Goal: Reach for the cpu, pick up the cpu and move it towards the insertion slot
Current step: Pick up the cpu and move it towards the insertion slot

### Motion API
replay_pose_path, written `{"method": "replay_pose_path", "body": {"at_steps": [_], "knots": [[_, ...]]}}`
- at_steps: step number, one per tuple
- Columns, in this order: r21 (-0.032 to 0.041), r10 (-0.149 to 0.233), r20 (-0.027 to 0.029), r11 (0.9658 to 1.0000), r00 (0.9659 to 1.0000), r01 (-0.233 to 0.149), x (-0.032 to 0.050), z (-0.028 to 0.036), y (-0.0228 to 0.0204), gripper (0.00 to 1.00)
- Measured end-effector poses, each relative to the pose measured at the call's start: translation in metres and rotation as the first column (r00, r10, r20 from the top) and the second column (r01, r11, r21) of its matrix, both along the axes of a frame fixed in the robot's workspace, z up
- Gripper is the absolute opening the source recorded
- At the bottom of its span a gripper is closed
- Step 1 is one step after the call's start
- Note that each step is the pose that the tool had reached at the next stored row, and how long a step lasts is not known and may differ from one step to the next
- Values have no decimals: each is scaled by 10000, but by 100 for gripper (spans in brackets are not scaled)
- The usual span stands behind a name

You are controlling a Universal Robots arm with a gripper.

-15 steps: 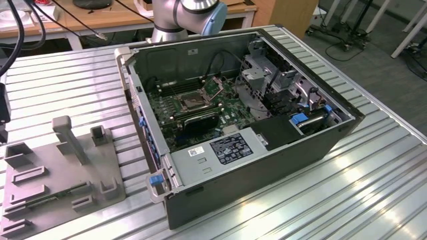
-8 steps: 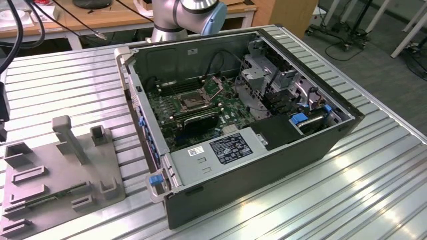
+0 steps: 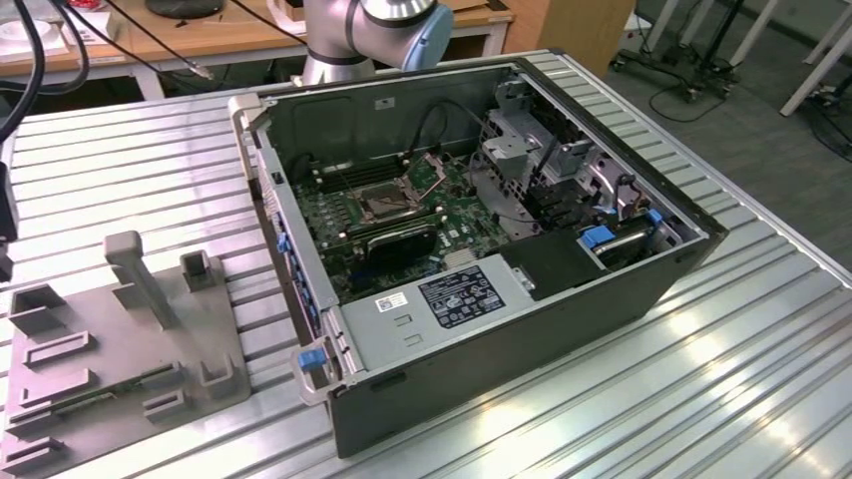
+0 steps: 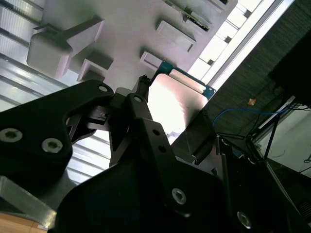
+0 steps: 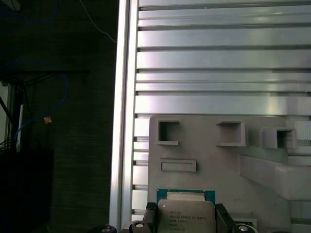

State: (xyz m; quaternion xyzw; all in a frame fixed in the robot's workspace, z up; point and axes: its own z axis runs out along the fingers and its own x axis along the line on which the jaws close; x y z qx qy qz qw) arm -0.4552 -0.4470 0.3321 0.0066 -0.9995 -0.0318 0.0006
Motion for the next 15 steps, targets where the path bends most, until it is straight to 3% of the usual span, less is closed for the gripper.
{"method": "replay_pose_path", "body": {"at_steps": [15], "knots": [[-1,0,-3,10000,10000,0,0,43,0,55]]}}
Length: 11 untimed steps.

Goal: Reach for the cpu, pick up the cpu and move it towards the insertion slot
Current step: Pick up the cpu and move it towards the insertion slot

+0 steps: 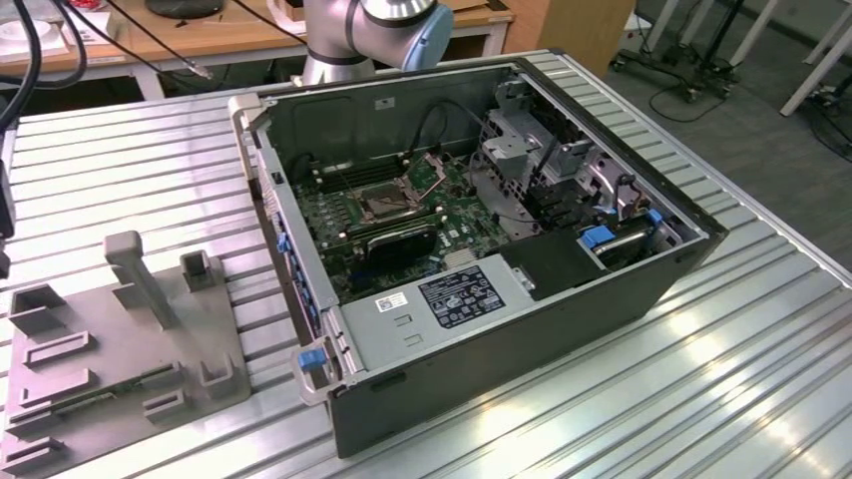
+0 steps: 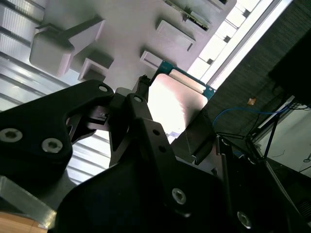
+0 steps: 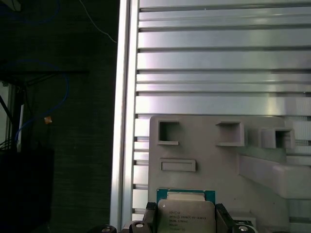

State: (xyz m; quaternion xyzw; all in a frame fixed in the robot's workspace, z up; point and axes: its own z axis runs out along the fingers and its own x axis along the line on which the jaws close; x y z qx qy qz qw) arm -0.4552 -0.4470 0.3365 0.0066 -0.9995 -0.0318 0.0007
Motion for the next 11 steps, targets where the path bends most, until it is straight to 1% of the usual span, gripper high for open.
{"method": "replay_pose_path", "body": {"at_steps": [11], "knots": [[1,0,2,10000,10000,0,0,41,0,55]]}}
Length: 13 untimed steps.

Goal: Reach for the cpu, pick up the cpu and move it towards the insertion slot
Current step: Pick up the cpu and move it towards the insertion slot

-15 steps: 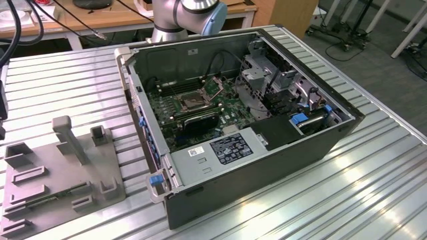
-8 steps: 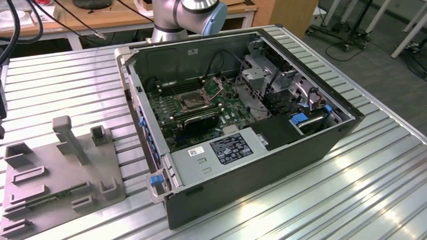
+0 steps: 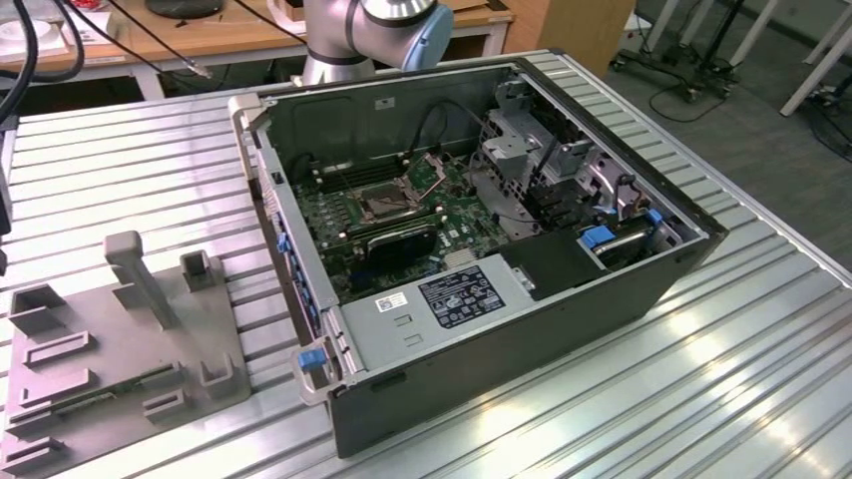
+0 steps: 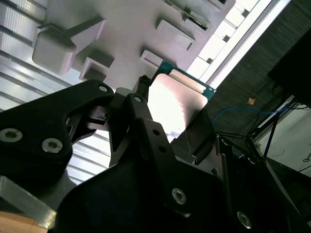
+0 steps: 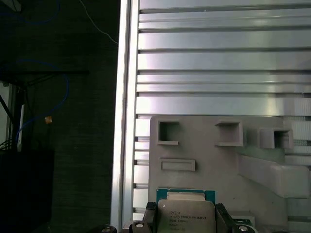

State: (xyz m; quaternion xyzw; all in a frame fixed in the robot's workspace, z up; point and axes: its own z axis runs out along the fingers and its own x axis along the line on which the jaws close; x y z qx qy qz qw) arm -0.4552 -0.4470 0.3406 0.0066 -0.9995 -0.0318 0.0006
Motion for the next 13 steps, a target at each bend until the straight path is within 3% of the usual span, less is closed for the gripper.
{"method": "replay_pose_path", "body": {"at_steps": [13], "knots": [[0,0,-1,10000,10000,0,0,83,0,55]]}}
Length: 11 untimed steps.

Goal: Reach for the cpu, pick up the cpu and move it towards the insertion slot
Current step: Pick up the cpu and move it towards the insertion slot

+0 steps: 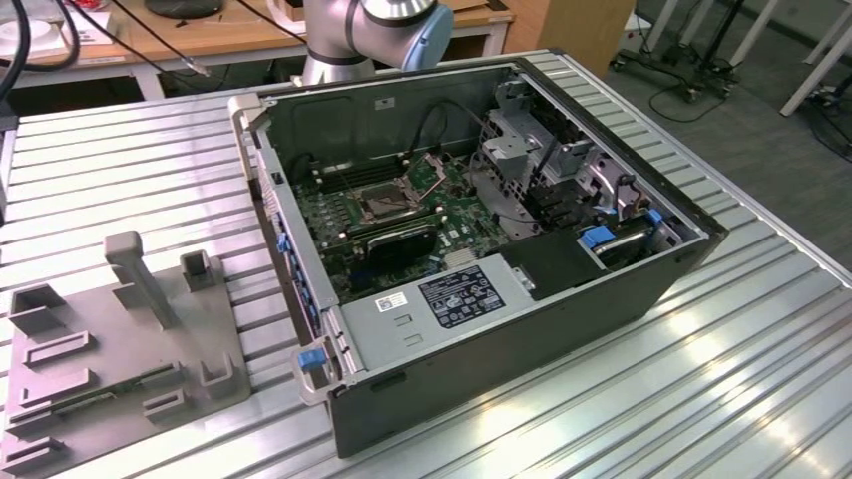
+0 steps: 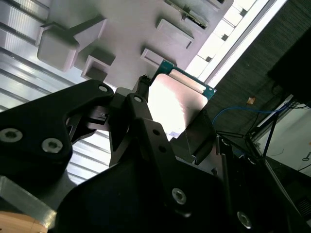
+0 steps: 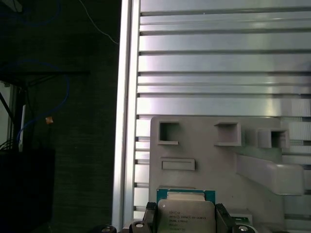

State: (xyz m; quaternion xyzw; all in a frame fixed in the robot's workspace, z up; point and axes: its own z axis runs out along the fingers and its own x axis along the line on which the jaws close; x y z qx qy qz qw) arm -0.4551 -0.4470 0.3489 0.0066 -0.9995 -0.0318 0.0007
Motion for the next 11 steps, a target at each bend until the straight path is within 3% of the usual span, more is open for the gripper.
{"method": "replay_pose_path", "body": {"at_steps": [11], "knots": [[1,0,1,10000,10000,0,0,66,0,55]]}}
